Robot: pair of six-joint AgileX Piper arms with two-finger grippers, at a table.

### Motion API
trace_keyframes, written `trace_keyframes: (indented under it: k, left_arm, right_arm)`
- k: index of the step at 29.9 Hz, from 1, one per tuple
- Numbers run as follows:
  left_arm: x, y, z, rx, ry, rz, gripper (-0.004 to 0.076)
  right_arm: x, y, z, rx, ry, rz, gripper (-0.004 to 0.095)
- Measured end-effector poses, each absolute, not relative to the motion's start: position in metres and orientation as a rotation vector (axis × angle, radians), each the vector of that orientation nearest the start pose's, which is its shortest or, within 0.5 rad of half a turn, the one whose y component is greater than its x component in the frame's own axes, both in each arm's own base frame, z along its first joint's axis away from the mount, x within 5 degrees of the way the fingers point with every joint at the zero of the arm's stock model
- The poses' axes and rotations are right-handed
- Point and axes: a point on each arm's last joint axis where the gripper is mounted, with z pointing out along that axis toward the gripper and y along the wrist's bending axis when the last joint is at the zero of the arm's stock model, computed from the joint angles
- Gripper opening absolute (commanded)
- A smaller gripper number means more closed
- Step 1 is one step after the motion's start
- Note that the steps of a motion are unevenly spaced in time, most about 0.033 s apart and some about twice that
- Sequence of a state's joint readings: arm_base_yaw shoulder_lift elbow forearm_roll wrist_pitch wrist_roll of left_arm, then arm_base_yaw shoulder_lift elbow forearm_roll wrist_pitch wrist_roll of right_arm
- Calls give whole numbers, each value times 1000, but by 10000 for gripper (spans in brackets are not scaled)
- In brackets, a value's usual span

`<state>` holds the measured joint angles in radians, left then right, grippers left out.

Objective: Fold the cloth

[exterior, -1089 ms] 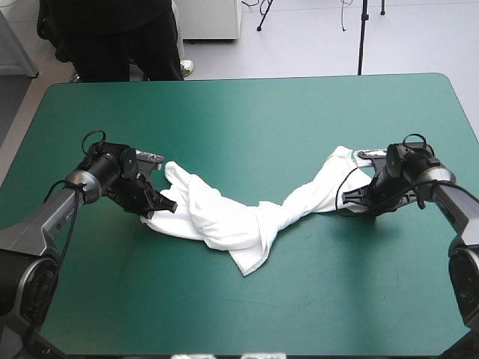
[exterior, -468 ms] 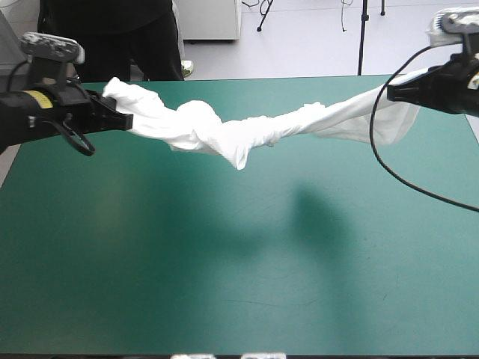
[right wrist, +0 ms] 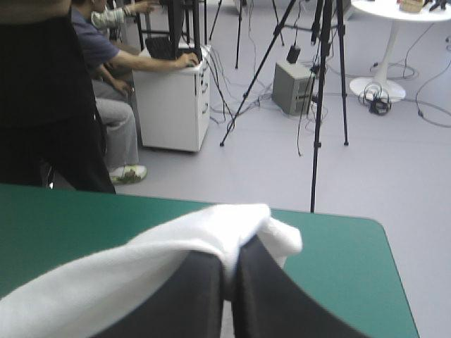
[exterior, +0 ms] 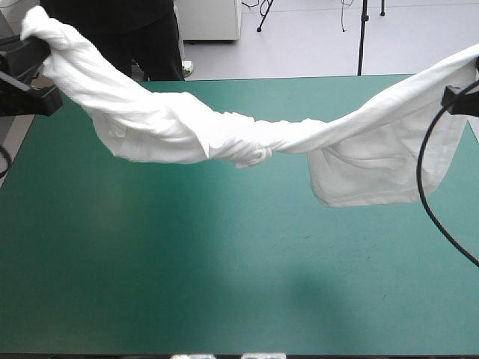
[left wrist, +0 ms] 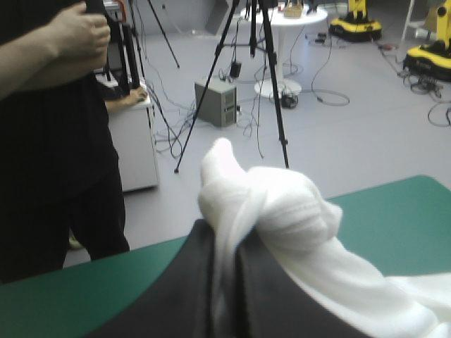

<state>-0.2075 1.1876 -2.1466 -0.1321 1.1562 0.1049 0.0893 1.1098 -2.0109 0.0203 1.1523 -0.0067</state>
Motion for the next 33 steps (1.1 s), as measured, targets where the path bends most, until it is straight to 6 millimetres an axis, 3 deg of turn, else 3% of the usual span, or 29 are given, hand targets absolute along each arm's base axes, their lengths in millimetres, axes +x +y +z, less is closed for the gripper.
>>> trace_keyframes:
  k: [7,19,33]
  left_arm:
    - [89,-30,629,299,1563,-221,-9]
    - [63,-25,632,302,1533,-226,-9]
    - [61,-27,618,317,1640,-257,-9]
  right_arm:
    - [78,9,620,-84,1588,86,-17]
    - [52,13,625,-132,1527,142,-17]
    - [16,12,620,-182,1516,194,-17]
